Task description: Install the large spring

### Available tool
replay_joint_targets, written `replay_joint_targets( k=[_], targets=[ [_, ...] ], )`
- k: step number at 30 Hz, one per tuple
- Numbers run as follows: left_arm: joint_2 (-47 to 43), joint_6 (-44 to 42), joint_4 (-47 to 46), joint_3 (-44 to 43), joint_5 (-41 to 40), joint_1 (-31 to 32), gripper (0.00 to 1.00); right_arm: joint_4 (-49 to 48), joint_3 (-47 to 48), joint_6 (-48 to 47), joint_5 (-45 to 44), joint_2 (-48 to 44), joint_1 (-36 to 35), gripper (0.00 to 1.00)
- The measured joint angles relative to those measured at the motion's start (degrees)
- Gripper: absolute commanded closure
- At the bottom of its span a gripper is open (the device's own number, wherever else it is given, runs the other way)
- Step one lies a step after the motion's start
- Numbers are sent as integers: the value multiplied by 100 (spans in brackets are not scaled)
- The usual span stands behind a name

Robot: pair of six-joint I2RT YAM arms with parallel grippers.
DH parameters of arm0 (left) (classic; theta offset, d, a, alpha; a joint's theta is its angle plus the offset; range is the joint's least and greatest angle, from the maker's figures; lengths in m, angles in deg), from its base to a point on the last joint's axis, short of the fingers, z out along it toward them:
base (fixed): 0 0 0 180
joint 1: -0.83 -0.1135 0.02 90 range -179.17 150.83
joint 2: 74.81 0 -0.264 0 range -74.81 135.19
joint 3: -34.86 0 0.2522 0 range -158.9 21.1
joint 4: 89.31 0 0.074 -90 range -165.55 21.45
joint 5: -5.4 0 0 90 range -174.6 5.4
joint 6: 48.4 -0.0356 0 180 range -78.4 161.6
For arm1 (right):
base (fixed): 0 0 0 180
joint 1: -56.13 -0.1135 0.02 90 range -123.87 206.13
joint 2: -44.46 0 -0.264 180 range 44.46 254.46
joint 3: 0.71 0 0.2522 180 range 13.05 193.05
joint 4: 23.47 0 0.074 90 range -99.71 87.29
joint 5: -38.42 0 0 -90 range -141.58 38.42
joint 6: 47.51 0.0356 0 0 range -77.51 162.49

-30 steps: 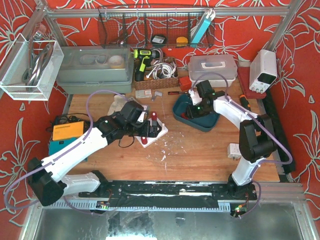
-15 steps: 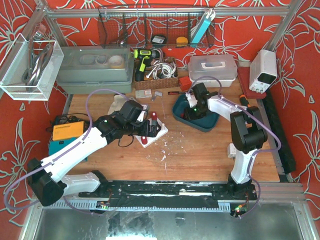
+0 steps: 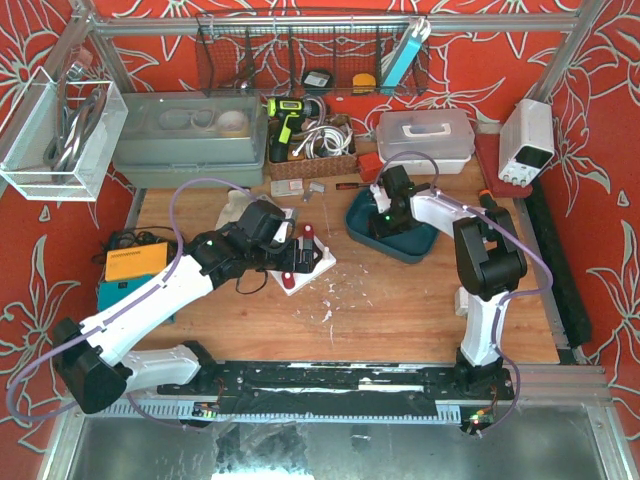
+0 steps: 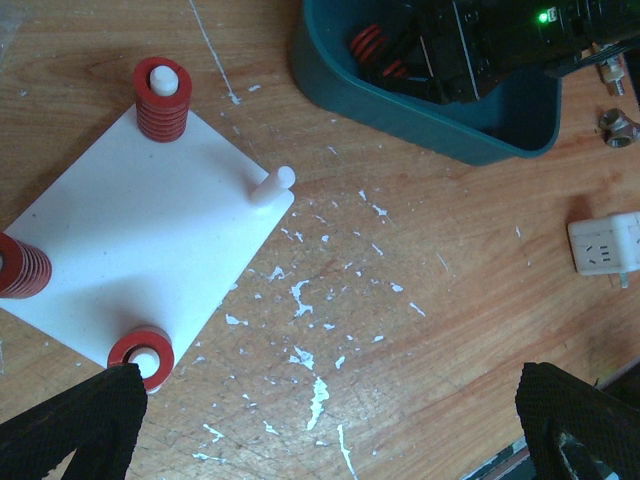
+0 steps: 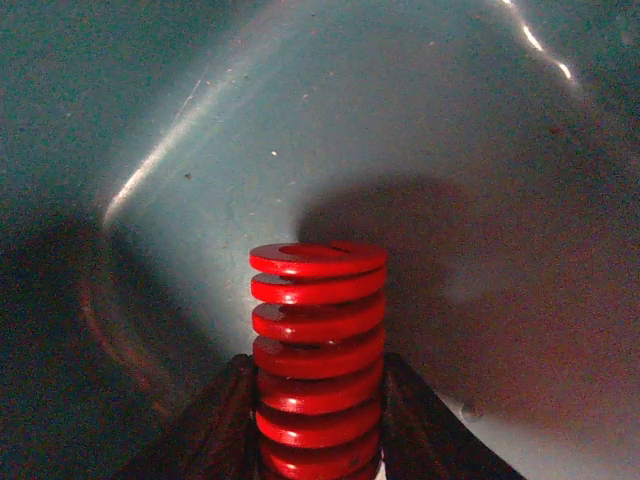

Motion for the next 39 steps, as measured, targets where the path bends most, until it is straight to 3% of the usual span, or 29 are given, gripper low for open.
replay_joint_targets(
  k=[11,15,22,30,39],
  targets=[
    [-24,-4,4,0,7,0,0,-101,254,-70,-341,219,0,68],
    [-22,-7,2,0,7,0,0,-131,258,-79,-448,223,0,62],
    [-22,-2,-37,0,17,0,0,-210,256,-105,-820,321,0,59],
    [-170,24,-42,2,7,0,0,-216,326,-243,-935,350,0,85],
    [-295,282,-164,109,-17,-70,0,446,616,-374,-935,55,-4,100]
  ],
)
